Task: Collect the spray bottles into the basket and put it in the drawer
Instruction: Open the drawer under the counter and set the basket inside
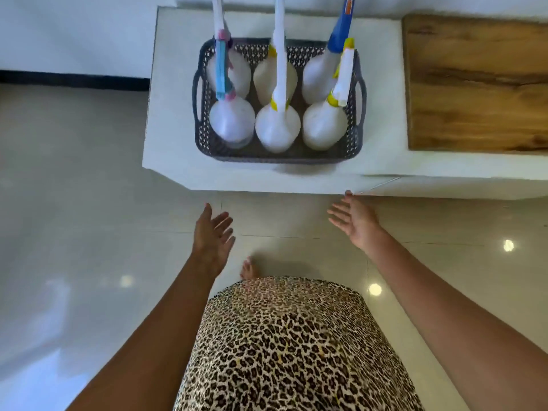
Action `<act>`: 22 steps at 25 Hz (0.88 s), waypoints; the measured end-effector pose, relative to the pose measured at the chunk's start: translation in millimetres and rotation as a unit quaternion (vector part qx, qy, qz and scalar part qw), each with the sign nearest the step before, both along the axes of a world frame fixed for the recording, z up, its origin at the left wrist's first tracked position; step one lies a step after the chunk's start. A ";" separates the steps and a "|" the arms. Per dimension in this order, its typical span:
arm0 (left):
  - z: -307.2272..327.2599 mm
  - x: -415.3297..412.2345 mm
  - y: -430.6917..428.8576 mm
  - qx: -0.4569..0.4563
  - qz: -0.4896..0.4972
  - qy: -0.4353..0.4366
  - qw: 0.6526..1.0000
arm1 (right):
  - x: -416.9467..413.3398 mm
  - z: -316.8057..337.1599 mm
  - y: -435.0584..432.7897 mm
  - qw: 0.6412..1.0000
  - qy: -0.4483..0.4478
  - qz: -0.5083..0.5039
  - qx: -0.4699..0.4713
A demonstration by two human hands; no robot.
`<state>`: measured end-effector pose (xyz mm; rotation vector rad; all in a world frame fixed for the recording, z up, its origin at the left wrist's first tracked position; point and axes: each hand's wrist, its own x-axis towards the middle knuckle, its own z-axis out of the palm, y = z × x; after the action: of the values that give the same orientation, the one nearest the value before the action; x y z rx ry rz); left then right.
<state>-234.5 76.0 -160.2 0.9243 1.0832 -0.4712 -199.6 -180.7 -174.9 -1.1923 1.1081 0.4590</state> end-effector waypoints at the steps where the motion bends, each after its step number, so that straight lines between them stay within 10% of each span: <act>1: -9.0 -6.3 -3.0 -0.013 0.014 0.002 1.000 | -9.8 -9.7 6.3 0.999 0.009 -0.019 0.033; 22: -353.4 70.9 -12.6 -0.252 0.252 -0.144 0.923 | 47.7 -339.3 97.4 0.882 -0.155 -0.271 0.352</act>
<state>-163.5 63.4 -513.6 0.2272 0.8288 -0.1581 -151.9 -83.3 -514.2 -0.2698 0.8298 0.1881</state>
